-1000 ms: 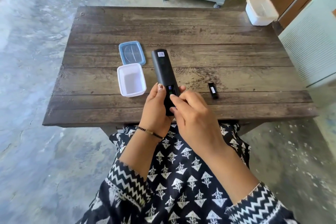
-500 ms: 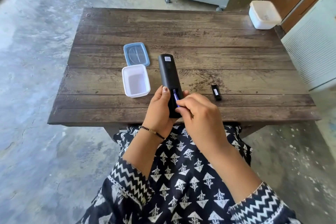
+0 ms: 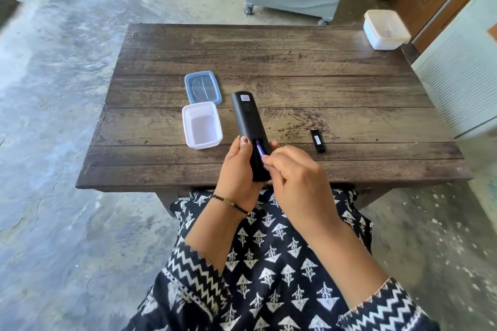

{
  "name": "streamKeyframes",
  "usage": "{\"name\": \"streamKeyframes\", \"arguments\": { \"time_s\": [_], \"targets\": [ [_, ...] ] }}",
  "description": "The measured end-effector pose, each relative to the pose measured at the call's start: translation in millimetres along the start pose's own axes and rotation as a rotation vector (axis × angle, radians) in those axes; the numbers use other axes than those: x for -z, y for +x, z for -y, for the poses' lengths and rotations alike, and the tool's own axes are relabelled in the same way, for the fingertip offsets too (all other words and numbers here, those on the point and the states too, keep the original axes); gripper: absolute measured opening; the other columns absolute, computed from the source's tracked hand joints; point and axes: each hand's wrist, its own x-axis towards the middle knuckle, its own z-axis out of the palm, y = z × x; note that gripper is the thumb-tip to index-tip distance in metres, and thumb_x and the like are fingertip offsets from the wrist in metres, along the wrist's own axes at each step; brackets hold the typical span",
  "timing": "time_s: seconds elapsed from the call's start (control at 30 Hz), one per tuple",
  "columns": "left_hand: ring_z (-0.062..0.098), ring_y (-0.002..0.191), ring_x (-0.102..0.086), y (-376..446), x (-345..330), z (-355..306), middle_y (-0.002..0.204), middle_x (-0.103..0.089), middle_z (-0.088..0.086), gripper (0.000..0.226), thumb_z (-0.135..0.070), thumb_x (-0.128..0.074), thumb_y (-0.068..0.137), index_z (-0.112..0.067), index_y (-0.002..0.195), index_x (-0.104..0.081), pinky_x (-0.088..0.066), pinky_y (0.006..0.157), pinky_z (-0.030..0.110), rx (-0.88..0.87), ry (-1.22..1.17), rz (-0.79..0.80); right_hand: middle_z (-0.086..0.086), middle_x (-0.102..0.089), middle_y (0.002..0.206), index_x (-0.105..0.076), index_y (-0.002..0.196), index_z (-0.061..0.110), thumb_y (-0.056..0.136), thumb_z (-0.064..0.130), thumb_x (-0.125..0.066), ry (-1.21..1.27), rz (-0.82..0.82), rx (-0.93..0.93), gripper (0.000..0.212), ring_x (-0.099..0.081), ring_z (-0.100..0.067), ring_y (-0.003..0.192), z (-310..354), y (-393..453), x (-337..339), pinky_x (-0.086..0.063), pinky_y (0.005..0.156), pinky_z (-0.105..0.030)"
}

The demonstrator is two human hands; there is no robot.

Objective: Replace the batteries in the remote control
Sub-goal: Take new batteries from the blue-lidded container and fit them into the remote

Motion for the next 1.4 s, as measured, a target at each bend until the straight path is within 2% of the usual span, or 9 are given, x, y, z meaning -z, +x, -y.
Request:
{"name": "streamKeyframes", "arguments": {
  "time_s": [0.3,0.53,0.7,0.8,0.9,1.07,1.23,1.33,1.4],
  "targets": [
    [0.005,0.046,-0.057,2.8,-1.0,4.7,0.056,-0.063,-0.005,0.03,-0.023,-0.024,0.102,-0.016,0.088,-0.05,-0.047,0.043,0.017,-0.032,0.021,-0.009,-0.008,-0.066,0.08,-0.069,0.081,0.001,0.08,0.0,-0.063,-0.011,-0.004,-0.034,0.006,-0.064,-0.026,0.082,1.3,4.2,-0.3,-0.057,0.065,-0.036],
    [0.008,0.054,-0.05,6.9,-1.9,11.9,0.073,-0.05,0.002,0.025,-0.026,-0.024,0.101,-0.014,0.1,-0.045,-0.046,0.045,0.02,-0.057,0.164,-0.058,-0.004,-0.065,0.079,-0.069,0.078,0.005,0.077,-0.005,-0.064,0.028,0.035,-0.136,0.01,-0.062,-0.02,0.072,-4.6,12.8,-3.5,-0.056,0.062,-0.035],
    [0.011,0.059,-0.049,10.0,-1.4,13.4,0.075,-0.051,0.002,0.024,-0.026,-0.025,0.101,-0.017,0.096,-0.047,-0.045,0.044,0.023,-0.058,0.206,-0.075,-0.002,-0.067,0.078,-0.073,0.078,0.005,0.074,-0.007,-0.068,0.071,0.036,-0.212,0.014,-0.055,-0.003,0.064,-7.5,18.0,-4.6,-0.049,0.062,-0.009],
    [0.01,0.06,-0.048,13.6,-1.7,14.7,0.078,-0.05,0.002,0.025,-0.026,-0.026,0.101,-0.02,0.093,-0.048,-0.044,0.055,0.028,-0.068,0.183,-0.099,-0.004,-0.067,0.079,-0.072,0.079,0.004,0.074,-0.007,-0.068,0.097,0.038,-0.196,0.013,-0.06,-0.01,0.07,-10.0,20.0,-6.7,-0.054,0.065,-0.021],
    [0.009,0.059,-0.048,13.5,-3.2,17.1,0.076,-0.049,0.001,0.024,-0.025,-0.026,0.101,-0.018,0.092,-0.047,-0.043,0.055,0.026,-0.084,0.124,-0.115,-0.004,-0.066,0.079,-0.072,0.079,0.004,0.075,-0.006,-0.067,0.068,0.049,-0.144,0.012,-0.061,-0.02,0.073,-13.4,19.4,-8.3,-0.055,0.063,-0.035],
    [0.013,0.066,-0.052,13.2,-2.2,20.2,0.079,-0.053,0.003,0.023,-0.025,-0.025,0.101,-0.016,0.098,-0.047,-0.046,0.056,0.027,-0.089,0.108,-0.126,-0.005,-0.062,0.081,-0.07,0.086,0.0,0.079,-0.007,-0.062,-0.018,0.102,-0.067,0.013,-0.057,-0.022,0.078,-10.8,11.5,-7.2,-0.054,0.06,-0.039],
    [0.013,0.065,-0.053,14.0,-2.5,17.9,0.079,-0.054,0.003,0.024,-0.025,-0.025,0.101,-0.016,0.1,-0.046,-0.047,0.049,0.025,-0.052,0.115,-0.141,-0.007,-0.059,0.092,-0.069,0.1,0.002,0.08,-0.009,-0.059,-0.052,0.168,-0.036,0.024,-0.057,-0.024,0.091,-12.5,6.4,-5.2,-0.056,0.068,-0.039],
    [0.015,0.067,-0.055,16.1,-3.0,16.4,0.081,-0.057,0.004,0.025,-0.025,-0.024,0.102,-0.015,0.103,-0.046,-0.049,0.049,0.025,-0.033,0.095,-0.111,-0.006,-0.061,0.095,-0.069,0.103,0.004,0.081,-0.011,-0.057,-0.026,0.181,-0.058,0.029,-0.058,-0.021,0.092,-17.6,8.9,-2.9,-0.056,0.075,-0.033],
    [0.018,0.067,-0.057,16.6,-5.1,15.8,0.082,-0.058,0.008,0.025,-0.024,-0.024,0.102,-0.013,0.102,-0.046,-0.053,0.05,0.028,-0.033,0.07,-0.095,-0.002,-0.062,0.097,-0.069,0.101,0.006,0.084,-0.009,-0.055,0.054,0.106,-0.138,0.026,-0.059,-0.011,0.083,-23.4,14.6,2.9,-0.053,0.075,-0.017]
  ]
}}
